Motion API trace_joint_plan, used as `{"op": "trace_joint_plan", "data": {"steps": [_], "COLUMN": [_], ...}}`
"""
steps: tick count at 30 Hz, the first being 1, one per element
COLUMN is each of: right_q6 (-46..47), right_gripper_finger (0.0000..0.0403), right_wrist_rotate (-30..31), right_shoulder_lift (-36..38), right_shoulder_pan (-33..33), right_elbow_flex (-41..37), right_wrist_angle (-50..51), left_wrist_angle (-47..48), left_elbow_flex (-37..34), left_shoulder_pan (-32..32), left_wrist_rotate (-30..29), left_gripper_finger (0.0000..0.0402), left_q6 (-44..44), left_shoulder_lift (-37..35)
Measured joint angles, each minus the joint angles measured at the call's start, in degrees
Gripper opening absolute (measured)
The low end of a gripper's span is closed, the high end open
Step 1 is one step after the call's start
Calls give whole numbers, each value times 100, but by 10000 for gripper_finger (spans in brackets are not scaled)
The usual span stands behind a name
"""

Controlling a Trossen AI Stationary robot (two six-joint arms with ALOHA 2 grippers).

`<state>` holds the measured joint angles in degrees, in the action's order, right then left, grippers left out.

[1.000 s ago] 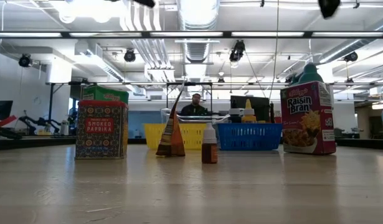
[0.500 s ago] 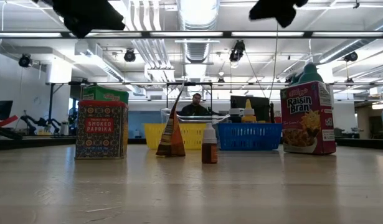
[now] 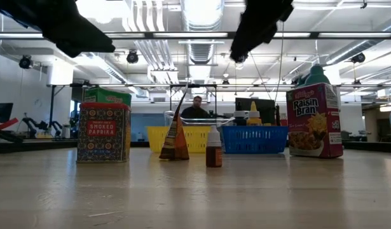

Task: Pick & Place Kitchen Items
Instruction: Put the orange food coloring bottle into the blue bin

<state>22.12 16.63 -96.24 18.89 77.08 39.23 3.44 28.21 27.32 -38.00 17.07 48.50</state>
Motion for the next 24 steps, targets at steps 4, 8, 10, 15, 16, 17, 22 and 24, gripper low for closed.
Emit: {"op": "trace_joint_plan", "data": {"steps": [4,8,10,15,16,17,22,24], "right_q6": [52,60,58,27,28,41,74,80], "right_gripper_finger": [151,146,146,158,161,164,171,170], "right_wrist_rotate": [-291,-724,-828,-875,-877,-877,-877,-875], "right_shoulder_lift": [-671,-1217,-1414,-1721,-1739,-1754,-1856,-1900], "right_shoulder_pan": [1,-1,11,29,29,23,7,-4], "right_elbow_flex": [341,593,718,926,940,955,962,957], "right_wrist_angle": [-18,-17,-9,-9,33,95,98,95], "left_wrist_angle": [157,181,156,155,153,151,152,153], "left_elbow_flex": [-80,-162,-172,-201,-201,-201,-201,-204], "left_shoulder_pan": [87,128,128,128,128,128,128,128], "left_wrist_rotate": [-2,-1,-7,-33,-33,-35,-37,-39], "left_gripper_finger": [135,135,135,135,135,136,136,136], "left_q6": [123,129,119,82,81,80,78,84], "left_shoulder_lift": [-198,-344,-376,-388,-388,-388,-388,-388]}}
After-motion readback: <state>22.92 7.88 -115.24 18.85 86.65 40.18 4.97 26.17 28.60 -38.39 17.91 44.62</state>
